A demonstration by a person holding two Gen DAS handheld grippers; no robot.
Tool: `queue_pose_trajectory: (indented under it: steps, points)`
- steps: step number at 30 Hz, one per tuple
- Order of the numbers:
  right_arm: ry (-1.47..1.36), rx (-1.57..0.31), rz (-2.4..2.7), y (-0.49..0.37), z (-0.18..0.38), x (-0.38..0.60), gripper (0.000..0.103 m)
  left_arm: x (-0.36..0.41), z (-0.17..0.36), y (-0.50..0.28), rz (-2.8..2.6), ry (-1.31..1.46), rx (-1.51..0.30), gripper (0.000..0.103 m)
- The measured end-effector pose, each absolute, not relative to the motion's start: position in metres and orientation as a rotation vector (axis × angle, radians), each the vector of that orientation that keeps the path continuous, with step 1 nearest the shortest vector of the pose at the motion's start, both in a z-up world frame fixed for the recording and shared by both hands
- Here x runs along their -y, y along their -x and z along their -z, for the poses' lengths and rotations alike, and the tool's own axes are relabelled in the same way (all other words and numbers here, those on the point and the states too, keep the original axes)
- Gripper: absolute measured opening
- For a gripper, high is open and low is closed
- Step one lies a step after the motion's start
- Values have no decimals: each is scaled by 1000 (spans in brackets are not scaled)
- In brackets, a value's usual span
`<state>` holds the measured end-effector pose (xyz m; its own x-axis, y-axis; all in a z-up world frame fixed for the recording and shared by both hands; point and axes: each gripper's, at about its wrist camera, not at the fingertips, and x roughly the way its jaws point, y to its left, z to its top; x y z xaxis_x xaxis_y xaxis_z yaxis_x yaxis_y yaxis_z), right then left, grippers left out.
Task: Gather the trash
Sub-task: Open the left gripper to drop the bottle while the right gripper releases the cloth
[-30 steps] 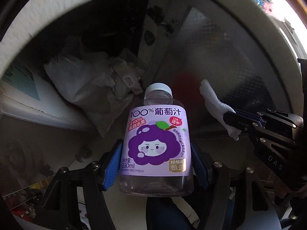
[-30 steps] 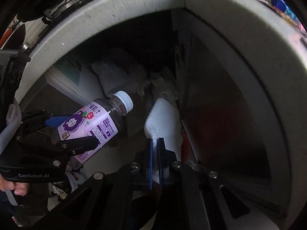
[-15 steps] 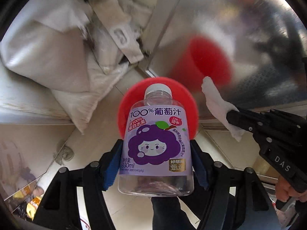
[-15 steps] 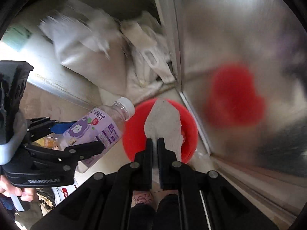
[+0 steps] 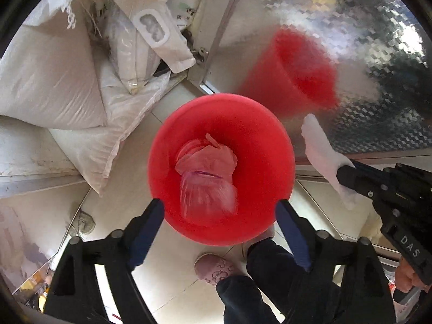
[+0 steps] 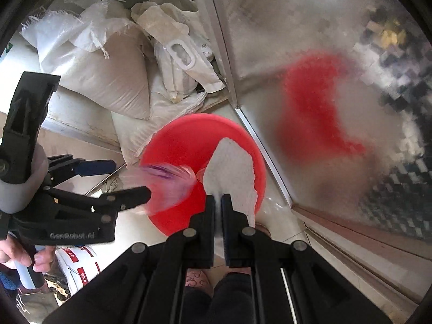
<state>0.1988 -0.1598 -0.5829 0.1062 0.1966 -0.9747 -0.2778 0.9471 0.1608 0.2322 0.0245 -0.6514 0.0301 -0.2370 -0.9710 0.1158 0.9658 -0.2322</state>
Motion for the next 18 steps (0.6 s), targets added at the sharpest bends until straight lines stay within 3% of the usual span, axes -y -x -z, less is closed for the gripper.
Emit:
queue_pose_trajectory:
  steps: [18]
  points:
    - [136, -1467, -470, -201, 595, 126, 5, -74, 642, -216, 143, 148, -1494, 85]
